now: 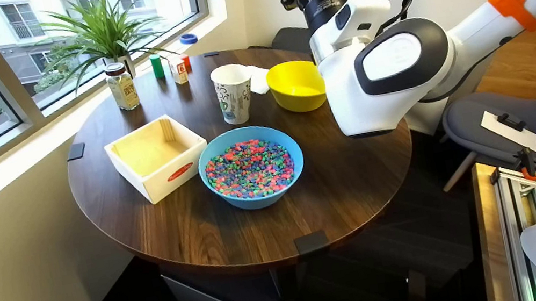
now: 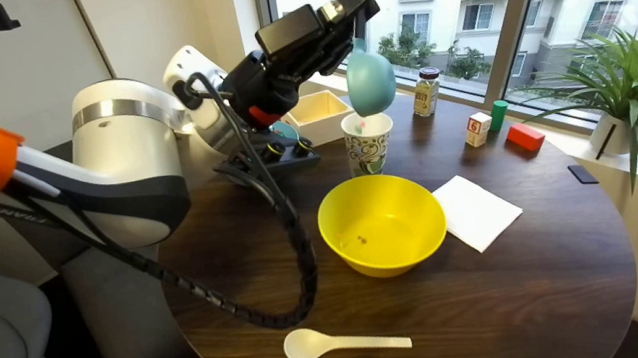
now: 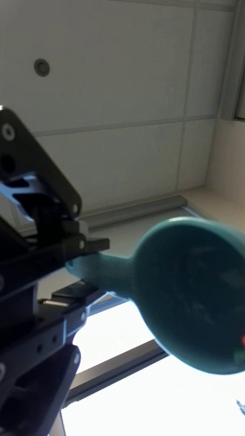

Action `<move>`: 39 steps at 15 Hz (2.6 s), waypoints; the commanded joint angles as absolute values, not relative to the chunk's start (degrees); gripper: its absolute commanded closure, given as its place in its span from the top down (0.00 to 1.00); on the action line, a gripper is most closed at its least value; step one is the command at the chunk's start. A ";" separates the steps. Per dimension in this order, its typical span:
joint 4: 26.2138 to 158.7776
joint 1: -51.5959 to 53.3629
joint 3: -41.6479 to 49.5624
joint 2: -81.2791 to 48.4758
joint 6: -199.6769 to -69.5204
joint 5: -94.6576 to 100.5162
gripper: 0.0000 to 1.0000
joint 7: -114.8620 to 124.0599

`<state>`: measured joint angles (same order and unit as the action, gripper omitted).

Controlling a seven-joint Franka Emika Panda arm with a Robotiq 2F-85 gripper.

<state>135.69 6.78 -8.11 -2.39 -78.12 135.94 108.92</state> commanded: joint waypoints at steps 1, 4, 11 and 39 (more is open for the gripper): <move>137.29 6.71 -7.49 -2.63 -76.04 139.46 0.06 108.15; 137.58 6.69 -7.23 -2.77 -75.43 140.39 0.06 108.03; 138.42 6.31 -6.48 -2.79 -75.14 145.84 0.06 107.04; 129.78 7.73 -6.22 8.49 -99.34 97.03 0.06 114.23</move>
